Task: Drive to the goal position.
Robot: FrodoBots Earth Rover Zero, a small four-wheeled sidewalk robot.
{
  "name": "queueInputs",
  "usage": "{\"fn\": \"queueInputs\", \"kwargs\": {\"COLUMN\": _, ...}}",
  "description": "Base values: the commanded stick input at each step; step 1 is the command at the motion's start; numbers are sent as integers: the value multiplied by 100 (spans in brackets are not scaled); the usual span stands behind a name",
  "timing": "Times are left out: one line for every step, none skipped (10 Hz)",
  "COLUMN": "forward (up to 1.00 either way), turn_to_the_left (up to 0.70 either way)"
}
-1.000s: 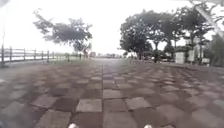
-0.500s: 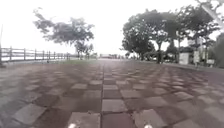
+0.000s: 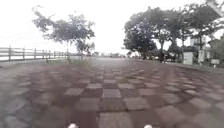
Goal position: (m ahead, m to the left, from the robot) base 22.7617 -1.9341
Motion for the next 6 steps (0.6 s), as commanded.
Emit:
{"fn": "queueInputs", "kwargs": {"forward": 84, "turn_to_the_left": 0}}
{"fn": "queueInputs", "kwargs": {"forward": 84, "turn_to_the_left": 0}}
{"fn": "queueInputs", "kwargs": {"forward": 84, "turn_to_the_left": 0}}
{"fn": "queueInputs", "kwargs": {"forward": 84, "turn_to_the_left": 0}}
{"fn": "queueInputs", "kwargs": {"forward": 84, "turn_to_the_left": 0}}
{"fn": "queueInputs", "kwargs": {"forward": 84, "turn_to_the_left": 0}}
